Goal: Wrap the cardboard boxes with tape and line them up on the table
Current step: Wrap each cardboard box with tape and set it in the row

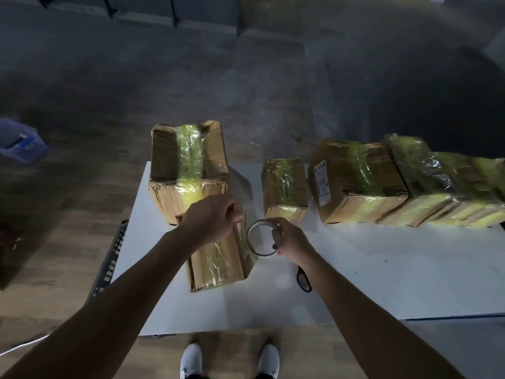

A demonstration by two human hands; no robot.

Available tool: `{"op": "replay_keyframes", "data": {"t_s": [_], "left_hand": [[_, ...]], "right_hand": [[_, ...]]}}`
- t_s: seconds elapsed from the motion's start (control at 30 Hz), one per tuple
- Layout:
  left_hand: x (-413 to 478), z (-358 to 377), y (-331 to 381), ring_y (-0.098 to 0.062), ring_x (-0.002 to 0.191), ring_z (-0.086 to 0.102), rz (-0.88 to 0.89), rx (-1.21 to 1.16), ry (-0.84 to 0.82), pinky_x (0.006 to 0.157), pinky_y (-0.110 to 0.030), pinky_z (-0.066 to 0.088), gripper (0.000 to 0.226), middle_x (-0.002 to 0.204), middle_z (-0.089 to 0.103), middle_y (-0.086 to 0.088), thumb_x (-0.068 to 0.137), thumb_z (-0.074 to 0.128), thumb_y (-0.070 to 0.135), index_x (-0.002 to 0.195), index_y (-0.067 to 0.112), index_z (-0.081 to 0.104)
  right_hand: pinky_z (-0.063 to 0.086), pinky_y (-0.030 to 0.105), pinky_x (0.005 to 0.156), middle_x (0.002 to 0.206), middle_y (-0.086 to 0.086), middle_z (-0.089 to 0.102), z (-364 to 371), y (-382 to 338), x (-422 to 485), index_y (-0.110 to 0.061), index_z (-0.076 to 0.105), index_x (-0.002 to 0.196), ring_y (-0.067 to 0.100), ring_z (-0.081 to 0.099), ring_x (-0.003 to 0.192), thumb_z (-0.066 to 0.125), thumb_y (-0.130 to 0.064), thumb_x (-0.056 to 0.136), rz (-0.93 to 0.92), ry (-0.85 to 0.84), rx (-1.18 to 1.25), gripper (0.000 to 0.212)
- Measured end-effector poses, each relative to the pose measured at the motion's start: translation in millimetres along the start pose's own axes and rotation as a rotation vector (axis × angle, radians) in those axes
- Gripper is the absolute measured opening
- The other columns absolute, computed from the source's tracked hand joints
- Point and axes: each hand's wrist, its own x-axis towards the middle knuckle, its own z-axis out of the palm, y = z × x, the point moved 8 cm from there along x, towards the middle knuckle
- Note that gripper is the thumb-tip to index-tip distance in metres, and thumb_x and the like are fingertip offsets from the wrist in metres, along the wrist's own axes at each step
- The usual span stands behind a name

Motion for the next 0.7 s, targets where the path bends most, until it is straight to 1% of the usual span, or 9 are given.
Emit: {"op": "replay_keyframes", "data": {"t_s": [0.07,0.1,0.2,0.27,0.37,0.43,0.53,0.6,0.7], "left_hand": [[10,1,-1,-0.014,0.073,0.056,-0.021,0.029,0.053,0.058,-0.026,0.036,0.016,0.079,0.058,0.006,0.096,0.052,0.026,0.086,0.017,0.06],[14,3,0,-0.015,0.073,0.054,-0.028,0.062,0.057,0.058,-0.028,0.035,0.018,0.078,0.057,0.004,0.097,0.049,0.027,0.085,0.017,0.059],[21,9,2,-0.017,0.07,0.052,-0.024,0.152,0.057,0.054,-0.028,0.029,0.02,0.074,0.052,0.005,0.097,0.043,0.026,0.084,0.018,0.055],[24,8,3,-0.017,0.07,0.051,-0.011,0.235,0.082,0.057,-0.029,0.03,0.02,0.078,0.055,0.002,0.097,0.041,0.026,0.089,0.017,0.058],[27,12,7,-0.015,0.08,0.046,0.003,0.32,0.088,0.069,-0.031,0.029,0.017,0.094,0.059,-0.001,0.095,0.041,0.025,0.094,0.018,0.056],[28,16,15,-0.019,0.096,0.047,0.045,0.329,0.115,0.076,-0.034,0.029,0.019,0.106,0.057,-0.003,0.094,0.043,0.022,0.102,0.016,0.059],[22,18,37,-0.022,0.112,0.049,0.227,0.22,0.163,0.09,-0.035,0.035,0.021,0.11,0.059,-0.003,0.091,0.049,0.017,0.105,0.014,0.064],[14,33,54,-0.019,0.111,0.05,0.384,0.212,0.063,0.099,-0.035,0.033,0.022,0.106,0.062,0.0,0.092,0.048,0.022,0.103,0.016,0.066],[5,59,69,-0.018,0.12,0.048,0.512,0.424,-0.076,0.114,-0.041,0.019,0.029,0.11,0.064,0.004,0.094,0.044,0.028,0.107,0.018,0.068]], "right_hand": [[0.057,0.049,0.074,0.101,0.015,0.064,0,3,4,-0.009,0.049,0.121,0.032,0.068,0.083,0.043,-0.016,0.1,0.049,-0.007,-0.011,0.023],[0.057,0.048,0.075,0.1,0.016,0.064,0,4,7,-0.009,0.049,0.117,0.033,0.068,0.083,0.043,-0.016,0.1,0.07,-0.018,-0.023,0.02],[0.054,0.031,0.058,0.101,0.014,0.065,4,10,11,-0.014,0.053,0.105,0.024,0.067,0.076,0.042,-0.019,0.1,0.143,-0.088,-0.008,0.013],[0.05,0.028,0.055,0.101,0.012,0.066,9,13,11,-0.013,0.055,0.101,0.019,0.067,0.073,0.043,-0.021,0.1,0.146,-0.116,-0.021,0.015],[0.051,0.029,0.059,0.1,0.01,0.067,13,19,8,-0.011,0.057,0.103,0.019,0.069,0.077,0.043,-0.021,0.1,0.137,-0.107,-0.048,0.017],[0.049,0.03,0.064,0.099,0.01,0.068,13,21,7,-0.009,0.059,0.103,0.023,0.068,0.081,0.044,-0.02,0.1,0.113,-0.104,-0.076,0.018],[0.041,0.028,0.066,0.09,0.007,0.064,10,17,6,-0.009,0.061,0.103,0.026,0.063,0.083,0.047,-0.017,0.099,0.05,-0.081,-0.111,0.017],[0.036,0.024,0.062,0.082,0.004,0.06,7,13,6,-0.012,0.061,0.096,0.022,0.056,0.078,0.047,-0.015,0.099,0.005,-0.055,-0.159,0.015],[0.031,0.016,0.052,0.068,-0.009,0.049,4,10,3,-0.025,0.049,0.076,0.016,0.047,0.072,0.046,-0.013,0.099,-0.026,-0.035,-0.187,0.026]]}}
